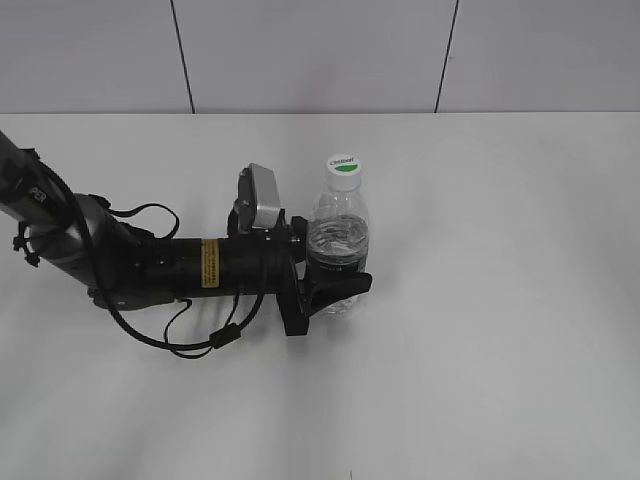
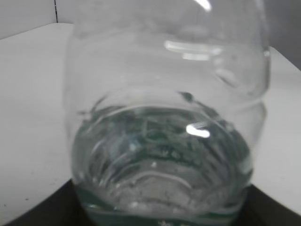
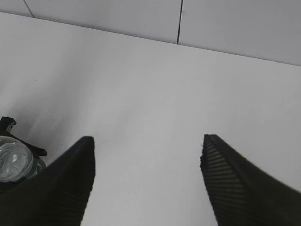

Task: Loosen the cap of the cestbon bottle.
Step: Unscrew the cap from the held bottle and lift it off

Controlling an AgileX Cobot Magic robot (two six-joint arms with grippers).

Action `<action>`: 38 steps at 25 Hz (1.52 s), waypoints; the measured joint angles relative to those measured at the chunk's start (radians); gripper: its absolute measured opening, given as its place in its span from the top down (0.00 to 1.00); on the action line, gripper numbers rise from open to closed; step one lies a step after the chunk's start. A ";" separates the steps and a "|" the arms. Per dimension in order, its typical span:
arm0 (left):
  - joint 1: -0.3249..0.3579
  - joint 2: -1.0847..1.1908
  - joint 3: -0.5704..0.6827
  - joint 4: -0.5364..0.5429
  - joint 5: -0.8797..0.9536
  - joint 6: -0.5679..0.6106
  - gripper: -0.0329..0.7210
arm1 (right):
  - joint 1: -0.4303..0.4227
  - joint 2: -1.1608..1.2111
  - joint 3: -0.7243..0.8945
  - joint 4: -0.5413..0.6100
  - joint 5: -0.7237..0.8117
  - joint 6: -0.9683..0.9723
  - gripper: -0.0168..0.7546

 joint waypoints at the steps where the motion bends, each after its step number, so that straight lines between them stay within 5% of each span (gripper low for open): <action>1: 0.000 0.000 0.000 -0.003 0.000 0.000 0.41 | 0.000 0.025 -0.020 0.001 0.005 -0.007 0.29; 16: 0.000 0.000 0.000 -0.006 0.003 0.000 0.41 | 0.221 0.380 -0.243 -0.005 -0.011 -0.058 0.29; 38: 0.000 0.000 0.000 -0.012 0.003 0.000 0.41 | 0.229 0.579 -0.294 -0.097 0.256 0.184 0.29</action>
